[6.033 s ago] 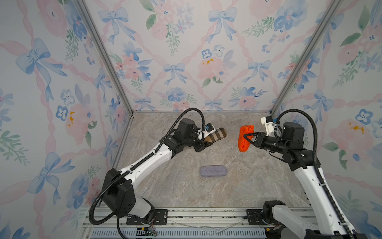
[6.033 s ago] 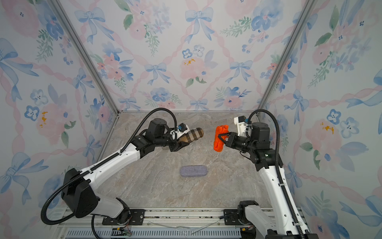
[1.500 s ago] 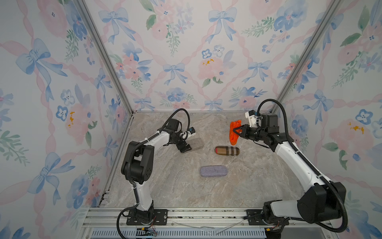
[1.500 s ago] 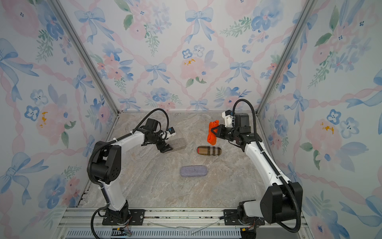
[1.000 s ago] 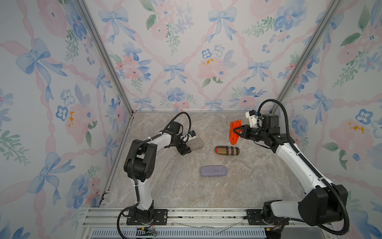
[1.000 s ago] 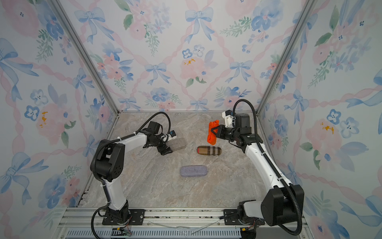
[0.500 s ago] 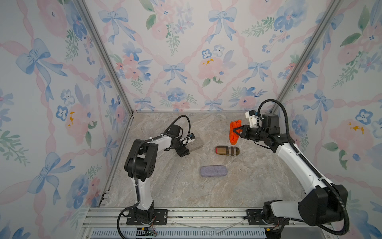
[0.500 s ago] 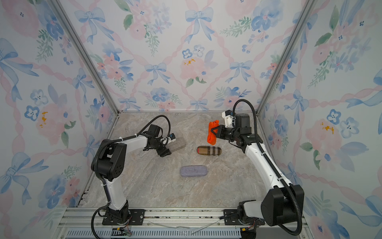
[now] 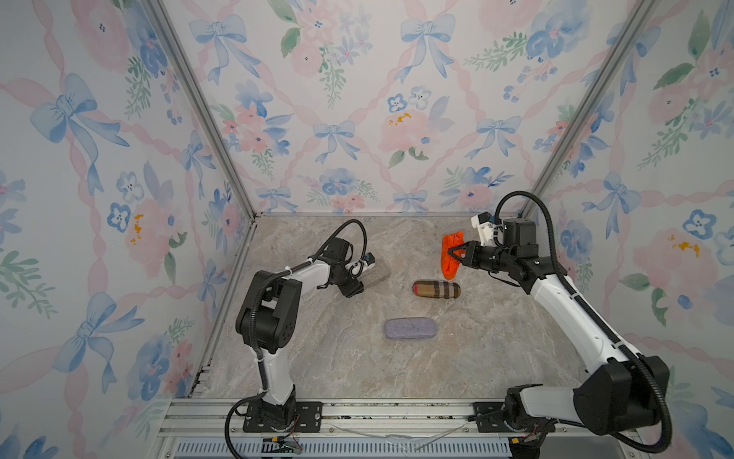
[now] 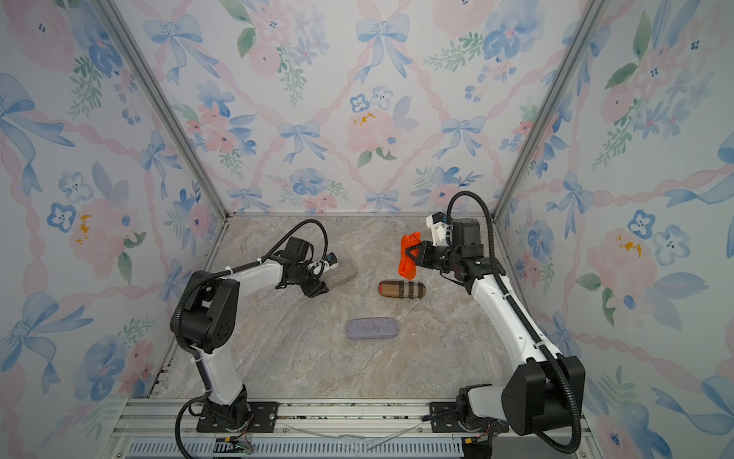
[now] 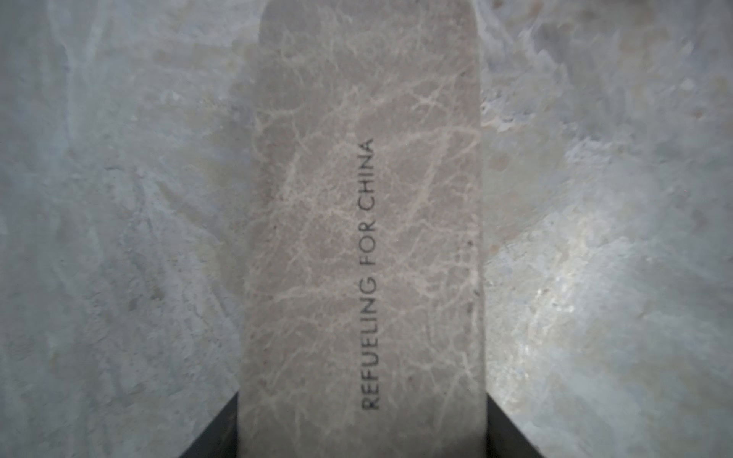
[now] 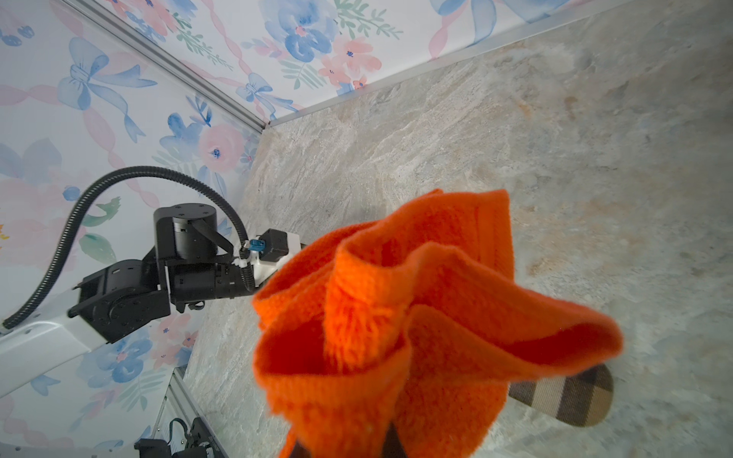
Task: Wipe the eyeglass case
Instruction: Pick up the eyeglass case from the center of the board.
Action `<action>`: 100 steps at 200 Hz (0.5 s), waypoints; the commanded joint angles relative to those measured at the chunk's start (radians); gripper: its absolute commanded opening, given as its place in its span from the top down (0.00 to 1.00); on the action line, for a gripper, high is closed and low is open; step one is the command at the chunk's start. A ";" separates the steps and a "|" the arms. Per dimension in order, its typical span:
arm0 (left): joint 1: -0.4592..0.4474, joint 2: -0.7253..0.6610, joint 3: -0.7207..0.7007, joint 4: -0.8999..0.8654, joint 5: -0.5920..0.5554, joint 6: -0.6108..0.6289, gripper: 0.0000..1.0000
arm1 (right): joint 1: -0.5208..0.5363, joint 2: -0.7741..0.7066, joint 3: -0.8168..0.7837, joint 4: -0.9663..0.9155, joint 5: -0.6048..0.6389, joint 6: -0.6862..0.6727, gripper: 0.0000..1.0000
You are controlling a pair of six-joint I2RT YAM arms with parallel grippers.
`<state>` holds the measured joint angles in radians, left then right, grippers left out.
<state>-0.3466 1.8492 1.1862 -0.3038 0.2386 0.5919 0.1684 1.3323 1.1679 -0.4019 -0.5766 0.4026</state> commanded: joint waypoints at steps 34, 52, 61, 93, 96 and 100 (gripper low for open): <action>-0.150 -0.176 0.016 0.086 -0.080 -0.111 0.68 | 0.061 -0.111 0.109 -0.188 0.033 -0.074 1.00; -0.216 -0.217 -0.002 0.115 -0.138 -0.110 0.68 | 0.062 -0.145 0.173 -0.271 0.034 -0.086 1.00; -0.250 -0.239 -0.014 0.129 -0.161 -0.107 0.68 | 0.062 -0.157 0.224 -0.330 0.033 -0.085 1.00; -0.328 -0.324 -0.052 0.194 -0.189 -0.123 0.68 | 0.070 -0.178 0.411 -0.469 -0.082 -0.037 1.00; -0.333 -0.331 -0.059 0.203 -0.190 -0.124 0.68 | 0.071 -0.177 0.429 -0.485 -0.086 -0.038 1.00; -0.338 -0.345 -0.069 0.218 -0.188 -0.123 0.68 | 0.071 -0.175 0.454 -0.509 -0.088 -0.038 1.00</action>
<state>-0.6590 1.5887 1.1473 -0.1932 0.0818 0.4953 0.2260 1.1805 1.5040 -0.7509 -0.5903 0.3523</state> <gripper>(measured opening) 0.666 0.092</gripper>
